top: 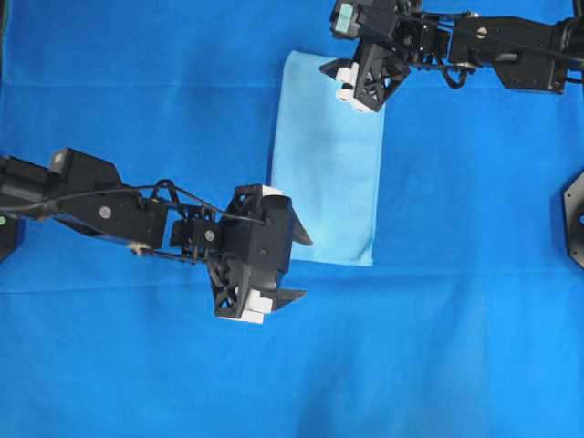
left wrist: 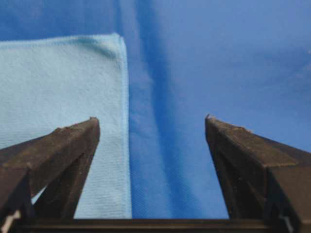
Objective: Fold the light blue towel.
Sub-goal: 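Open both grippers and move them to the strip's top corners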
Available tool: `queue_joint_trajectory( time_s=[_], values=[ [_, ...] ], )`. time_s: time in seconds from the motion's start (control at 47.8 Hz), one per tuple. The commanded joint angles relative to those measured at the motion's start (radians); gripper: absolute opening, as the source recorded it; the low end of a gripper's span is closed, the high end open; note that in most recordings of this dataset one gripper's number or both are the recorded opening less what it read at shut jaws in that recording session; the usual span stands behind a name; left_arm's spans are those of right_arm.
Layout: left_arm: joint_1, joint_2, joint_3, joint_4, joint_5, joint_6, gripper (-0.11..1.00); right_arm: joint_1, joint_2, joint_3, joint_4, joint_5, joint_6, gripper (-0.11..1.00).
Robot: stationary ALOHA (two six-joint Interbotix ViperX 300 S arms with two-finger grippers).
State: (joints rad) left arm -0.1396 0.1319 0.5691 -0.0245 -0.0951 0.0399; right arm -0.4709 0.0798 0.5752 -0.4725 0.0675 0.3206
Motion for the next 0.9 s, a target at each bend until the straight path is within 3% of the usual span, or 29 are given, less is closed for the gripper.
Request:
queue_joint_trajectory(
  time_s=[0.0, 0.293, 0.606, 0.878],
  values=[
    [0.005, -0.06, -0.018, 0.002, 0.017, 0.0, 0.82, 0.017, -0.069, 0.011, -0.003, -0.003, -0.002, 0.65],
    [0.098, -0.247, 0.084, 0.002, 0.005, 0.003, 0.82, 0.074, -0.322, 0.176, -0.002, -0.014, 0.017, 0.65],
    [0.265, -0.446, 0.319, 0.002, -0.204, 0.003, 0.82, 0.133, -0.63, 0.403, 0.029, -0.049, 0.067, 0.65],
    [0.31, -0.532, 0.428, 0.002, -0.287, -0.011, 0.82, 0.146, -0.752, 0.515, 0.032, -0.107, 0.118, 0.65]
  ],
)
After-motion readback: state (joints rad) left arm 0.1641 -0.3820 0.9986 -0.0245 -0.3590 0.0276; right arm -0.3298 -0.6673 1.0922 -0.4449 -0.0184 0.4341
